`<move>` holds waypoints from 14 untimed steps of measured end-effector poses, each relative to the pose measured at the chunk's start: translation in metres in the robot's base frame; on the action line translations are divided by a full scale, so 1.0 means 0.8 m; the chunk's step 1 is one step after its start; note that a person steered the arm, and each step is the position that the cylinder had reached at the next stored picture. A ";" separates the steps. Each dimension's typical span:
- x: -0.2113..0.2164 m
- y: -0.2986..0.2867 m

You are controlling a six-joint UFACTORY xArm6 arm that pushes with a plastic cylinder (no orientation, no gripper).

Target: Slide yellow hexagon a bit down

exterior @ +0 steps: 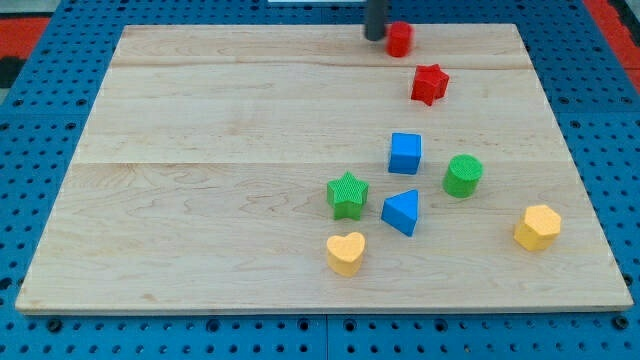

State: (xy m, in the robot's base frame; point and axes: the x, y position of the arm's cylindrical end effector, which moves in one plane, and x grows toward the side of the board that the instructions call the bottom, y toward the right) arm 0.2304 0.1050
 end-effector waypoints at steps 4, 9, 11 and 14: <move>0.108 0.146; 0.289 0.226; 0.332 0.165; 0.356 0.130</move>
State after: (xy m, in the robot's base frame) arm 0.5149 0.2093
